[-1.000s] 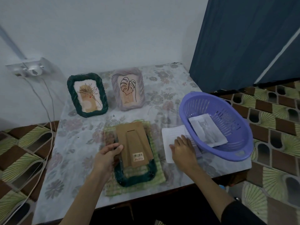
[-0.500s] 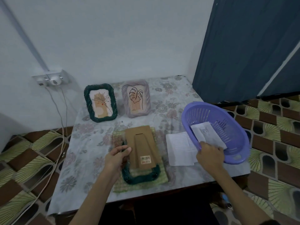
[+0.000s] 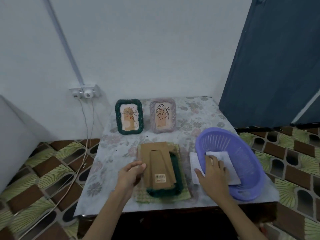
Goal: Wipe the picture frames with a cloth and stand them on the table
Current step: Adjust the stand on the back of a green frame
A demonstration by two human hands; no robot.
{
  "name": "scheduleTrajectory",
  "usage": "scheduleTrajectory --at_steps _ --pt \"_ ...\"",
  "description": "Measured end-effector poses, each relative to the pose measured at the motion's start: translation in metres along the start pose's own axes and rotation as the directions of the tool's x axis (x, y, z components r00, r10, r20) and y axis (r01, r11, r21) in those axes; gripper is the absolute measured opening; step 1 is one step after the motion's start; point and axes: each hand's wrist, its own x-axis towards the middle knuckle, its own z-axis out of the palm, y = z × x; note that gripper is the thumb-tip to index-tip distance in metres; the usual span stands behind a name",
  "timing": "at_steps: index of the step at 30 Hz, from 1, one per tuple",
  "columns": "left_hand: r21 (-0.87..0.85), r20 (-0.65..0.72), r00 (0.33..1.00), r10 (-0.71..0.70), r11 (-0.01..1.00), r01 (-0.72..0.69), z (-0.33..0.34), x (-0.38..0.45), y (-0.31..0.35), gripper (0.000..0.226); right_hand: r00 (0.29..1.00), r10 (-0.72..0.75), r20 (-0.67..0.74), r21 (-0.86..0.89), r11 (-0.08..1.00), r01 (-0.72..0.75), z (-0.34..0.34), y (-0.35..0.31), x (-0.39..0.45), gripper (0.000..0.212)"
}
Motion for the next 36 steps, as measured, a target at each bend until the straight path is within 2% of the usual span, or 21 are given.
scheduleTrajectory --at_steps 1,2,3,5,6,10,12,15,18,22,27,30,32,34,35,36 --pt "-0.011 -0.011 1.0 0.006 1.0 -0.006 -0.007 0.0 0.001 0.007 0.999 -0.023 -0.032 0.066 0.998 0.025 -0.004 -0.017 -0.003 0.048" --pt "-0.011 -0.011 1.0 0.006 1.0 -0.007 -0.01 -0.001 0.002 0.007 0.999 -0.03 0.03 0.135 0.991 0.026 -0.009 -0.033 -0.005 0.043" --pt "-0.013 -0.01 1.0 0.003 1.0 -0.004 -0.015 -0.002 0.003 0.008 0.986 -0.056 0.155 0.215 0.976 0.022 -0.011 -0.05 -0.006 0.038" --pt "-0.037 -0.003 1.0 -0.001 0.999 0.001 -0.024 -0.004 0.004 0.01 0.9 -0.104 0.423 0.43 0.897 -0.098 -0.009 -0.082 -0.008 0.03" --pt "-0.052 -0.005 1.0 0.003 0.999 -0.003 -0.031 -0.003 0.005 0.01 0.883 -0.124 0.454 0.516 0.844 -0.147 -0.003 -0.096 -0.007 0.026" --pt "-0.067 -0.024 0.999 0.033 0.997 -0.035 -0.067 0.002 0.008 0.009 0.918 -0.096 0.386 0.655 0.729 -0.199 0.018 -0.134 -0.006 0.016" --pt "-0.071 -0.093 0.994 0.06 0.995 -0.067 -0.091 0.006 0.009 0.007 0.931 -0.077 0.357 0.719 0.659 -0.221 0.025 -0.153 -0.004 0.014" --pt "-0.069 -0.244 0.966 0.085 0.992 -0.105 -0.129 0.009 0.014 0.005 0.941 0.029 0.338 0.741 0.608 -0.285 0.038 -0.176 0.001 0.017" --pt "-0.101 -0.336 0.938 0.089 0.986 -0.13 -0.169 0.01 0.019 0.003 0.912 0.131 0.388 0.714 0.583 -0.387 0.063 -0.196 0.007 0.023" --pt "-0.051 -0.42 0.899 0.127 0.985 -0.163 -0.204 0.01 0.026 0.005 0.887 0.157 0.435 0.651 0.625 -0.43 0.098 -0.221 0.004 0.029" --pt "-0.018 -0.423 0.9 0.106 0.992 -0.125 -0.22 0.02 0.018 0.004 0.89 0.071 0.451 0.521 0.788 -0.327 0.118 -0.241 -0.012 0.029" --pt "-0.062 -0.4 0.915 0.056 0.994 -0.088 -0.215 0.026 0.012 0.004 0.9 -0.02 0.435 0.442 0.876 -0.194 0.122 -0.233 -0.017 0.026" --pt "-0.088 -0.371 0.928 0.041 0.993 -0.079 -0.204 0.028 0.01 0.004 0.929 -0.078 0.363 0.384 0.92 -0.073 0.121 -0.222 -0.017 0.019" --pt "-0.12 -0.33 0.943 0.03 0.99 -0.074 -0.187 0.033 0.007 0.008 0.952 -0.134 0.275 0.397 0.918 0.014 0.114 -0.208 -0.013 0.027" --pt "-0.126 -0.316 0.948 0.028 0.989 -0.071 -0.178 0.035 0.006 0.009 0.949 -0.148 0.28 0.477 0.879 -0.004 0.107 -0.203 -0.011 0.034" --pt "-0.124 -0.304 0.952 0.027 0.99 -0.068 -0.168 0.036 0.005 0.008 0.935 -0.145 0.324 0.592 0.802 -0.081 0.099 -0.197 -0.009 0.039"
